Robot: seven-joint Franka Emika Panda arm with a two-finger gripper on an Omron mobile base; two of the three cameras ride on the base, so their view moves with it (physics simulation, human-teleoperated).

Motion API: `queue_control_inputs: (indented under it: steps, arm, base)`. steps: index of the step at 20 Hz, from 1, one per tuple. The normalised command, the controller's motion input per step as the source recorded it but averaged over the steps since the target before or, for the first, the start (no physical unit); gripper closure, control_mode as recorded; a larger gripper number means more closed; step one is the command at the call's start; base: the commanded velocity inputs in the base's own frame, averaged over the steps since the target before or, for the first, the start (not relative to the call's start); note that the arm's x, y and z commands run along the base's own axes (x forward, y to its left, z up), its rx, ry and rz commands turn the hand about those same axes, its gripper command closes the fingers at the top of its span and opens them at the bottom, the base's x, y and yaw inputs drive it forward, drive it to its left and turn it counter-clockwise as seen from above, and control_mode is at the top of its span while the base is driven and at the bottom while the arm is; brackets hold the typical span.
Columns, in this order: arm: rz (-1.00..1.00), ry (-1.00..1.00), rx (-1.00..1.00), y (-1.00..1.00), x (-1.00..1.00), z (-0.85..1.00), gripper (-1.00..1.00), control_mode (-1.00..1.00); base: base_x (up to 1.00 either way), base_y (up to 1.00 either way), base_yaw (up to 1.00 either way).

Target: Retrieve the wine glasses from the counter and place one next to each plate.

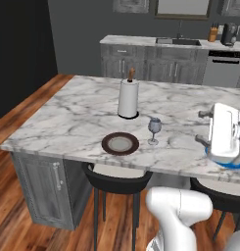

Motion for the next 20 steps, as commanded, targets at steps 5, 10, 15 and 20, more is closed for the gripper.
queue_control_inputs:
  steps: [5, 10, 15, 20]
  arm:
    - [0.00, 0.00, 0.00, 0.00, 0.00, 0.00, -1.00, 1.00]
    - [0.00, 0.00, 0.00, 0.00, 0.00, 0.00, -1.00, 1.00]
    - [0.00, 0.00, 0.00, 0.00, 0.00, 0.00, -1.00, 1.00]
    - [0.00, 0.00, 0.00, 0.00, 0.00, 0.00, -1.00, 1.00]
  base:
    - [-0.98, 0.82, 0.15]
    - [-0.32, 1.00, 0.01]
    - [0.21, 1.00, -0.10]
    - [0.14, 1.00, -0.12]
